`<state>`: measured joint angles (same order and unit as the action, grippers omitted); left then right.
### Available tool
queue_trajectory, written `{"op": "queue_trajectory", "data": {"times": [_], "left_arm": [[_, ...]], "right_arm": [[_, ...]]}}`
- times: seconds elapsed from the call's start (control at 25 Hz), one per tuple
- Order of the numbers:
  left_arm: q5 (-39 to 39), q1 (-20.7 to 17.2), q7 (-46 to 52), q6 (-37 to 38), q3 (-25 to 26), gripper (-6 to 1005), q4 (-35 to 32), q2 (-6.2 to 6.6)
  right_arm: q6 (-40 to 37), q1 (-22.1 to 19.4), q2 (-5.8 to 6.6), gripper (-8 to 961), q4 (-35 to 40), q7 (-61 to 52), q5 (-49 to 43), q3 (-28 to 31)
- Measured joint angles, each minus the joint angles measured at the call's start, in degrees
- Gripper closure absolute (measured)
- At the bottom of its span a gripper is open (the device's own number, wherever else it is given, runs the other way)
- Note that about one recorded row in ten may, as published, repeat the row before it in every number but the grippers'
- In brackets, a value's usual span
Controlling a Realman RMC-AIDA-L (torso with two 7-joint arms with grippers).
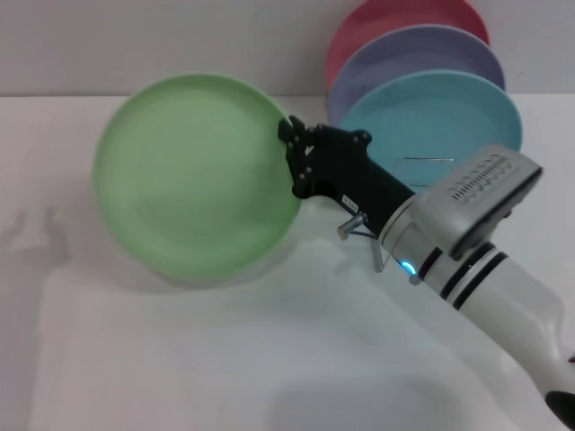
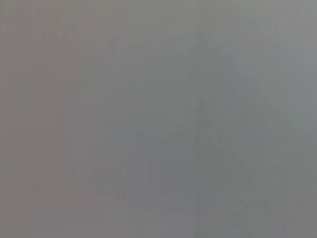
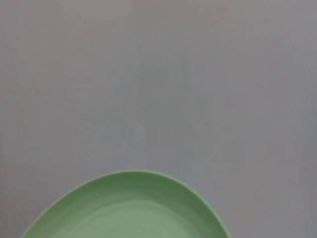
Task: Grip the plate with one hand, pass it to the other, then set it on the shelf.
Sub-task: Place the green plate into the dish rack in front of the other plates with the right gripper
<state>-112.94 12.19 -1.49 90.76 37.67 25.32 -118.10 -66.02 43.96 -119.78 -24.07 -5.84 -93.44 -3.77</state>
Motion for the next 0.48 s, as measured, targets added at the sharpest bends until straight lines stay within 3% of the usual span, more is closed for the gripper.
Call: {"op": "queue_trajectory", "data": {"times": [0.08, 0.48], "left_arm": [[-0.1, 1.1, 8.2, 0.0, 1.9, 676, -4.0, 0.06], [-0.1, 2.4, 18.2, -0.7, 2.3, 677, -7.4, 0.38]], "right_arm": [[-6.1, -1.6, 0.09, 927, 1.7, 0.2, -2.5, 0.0], [-25.8, -9.0, 0.52, 927, 4.5, 12.5, -3.7, 0.0]]}}
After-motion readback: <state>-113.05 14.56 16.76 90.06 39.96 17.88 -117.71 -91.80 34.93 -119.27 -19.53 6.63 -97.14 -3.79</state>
